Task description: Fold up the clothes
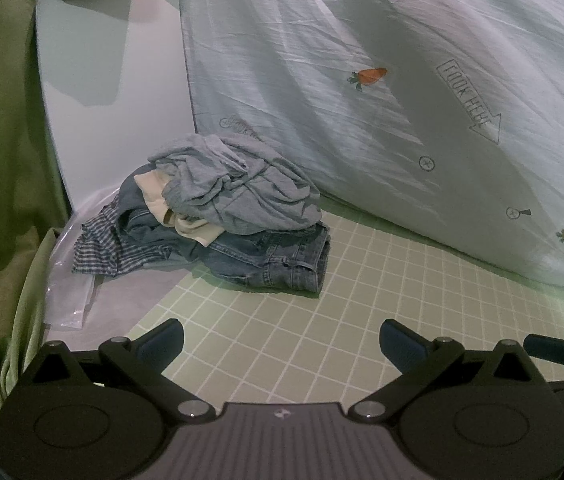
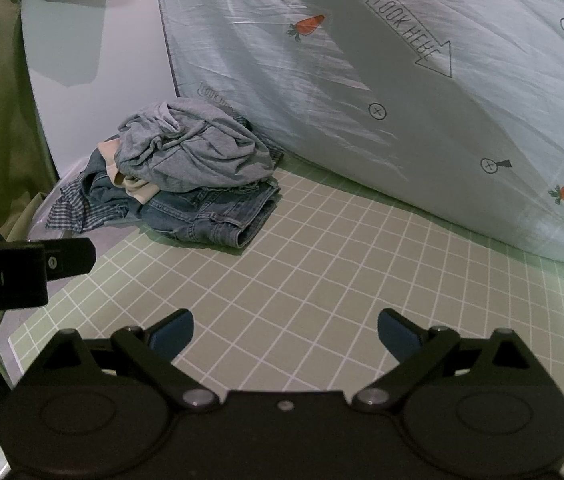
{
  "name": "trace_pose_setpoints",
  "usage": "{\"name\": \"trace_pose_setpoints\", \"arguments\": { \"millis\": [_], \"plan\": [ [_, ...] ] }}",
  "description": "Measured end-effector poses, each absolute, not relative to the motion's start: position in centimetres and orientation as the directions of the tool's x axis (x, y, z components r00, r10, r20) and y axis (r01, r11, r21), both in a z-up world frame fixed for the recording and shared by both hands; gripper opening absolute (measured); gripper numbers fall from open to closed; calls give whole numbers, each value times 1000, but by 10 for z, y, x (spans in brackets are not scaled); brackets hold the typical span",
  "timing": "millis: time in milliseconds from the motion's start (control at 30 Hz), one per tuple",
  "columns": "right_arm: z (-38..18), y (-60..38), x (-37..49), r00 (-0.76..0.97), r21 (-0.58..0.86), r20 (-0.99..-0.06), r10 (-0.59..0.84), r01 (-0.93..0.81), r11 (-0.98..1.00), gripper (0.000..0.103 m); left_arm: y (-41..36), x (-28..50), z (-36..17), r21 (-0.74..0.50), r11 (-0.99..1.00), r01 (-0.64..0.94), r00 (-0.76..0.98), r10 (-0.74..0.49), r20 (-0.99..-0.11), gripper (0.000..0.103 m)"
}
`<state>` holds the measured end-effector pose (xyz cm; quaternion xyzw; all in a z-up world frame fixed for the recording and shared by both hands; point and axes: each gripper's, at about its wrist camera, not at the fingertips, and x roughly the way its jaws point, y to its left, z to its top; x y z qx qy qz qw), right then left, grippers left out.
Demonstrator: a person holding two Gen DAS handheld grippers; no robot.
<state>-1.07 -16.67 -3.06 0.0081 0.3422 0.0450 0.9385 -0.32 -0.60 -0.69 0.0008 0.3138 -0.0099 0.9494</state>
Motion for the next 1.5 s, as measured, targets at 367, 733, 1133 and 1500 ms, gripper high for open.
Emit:
{"name": "trace_pose_setpoints", "arguments": {
  "millis": [367, 733, 1133, 1500],
  "plan": [
    [-29, -164, -6, 763, 24, -641, 84, -89, 996, 100, -8, 8, -7, -2, 999, 32, 796, -27, -605, 103],
    [-17, -154, 45, 781, 8, -620, 72, -85, 996, 100, -4, 64, 5, 21, 997, 79, 819, -53, -572, 103],
    [-16, -114, 189, 783, 25, -617, 82, -84, 996, 100, 50, 210, 18, 63, 997, -36, 817, 66, -573, 103],
    [-67, -76, 316, 708, 121, -689, 151, -94, 988, 83, 91, 307, -32, 23, 997, -74, 719, 69, -692, 81]
  ]
}}
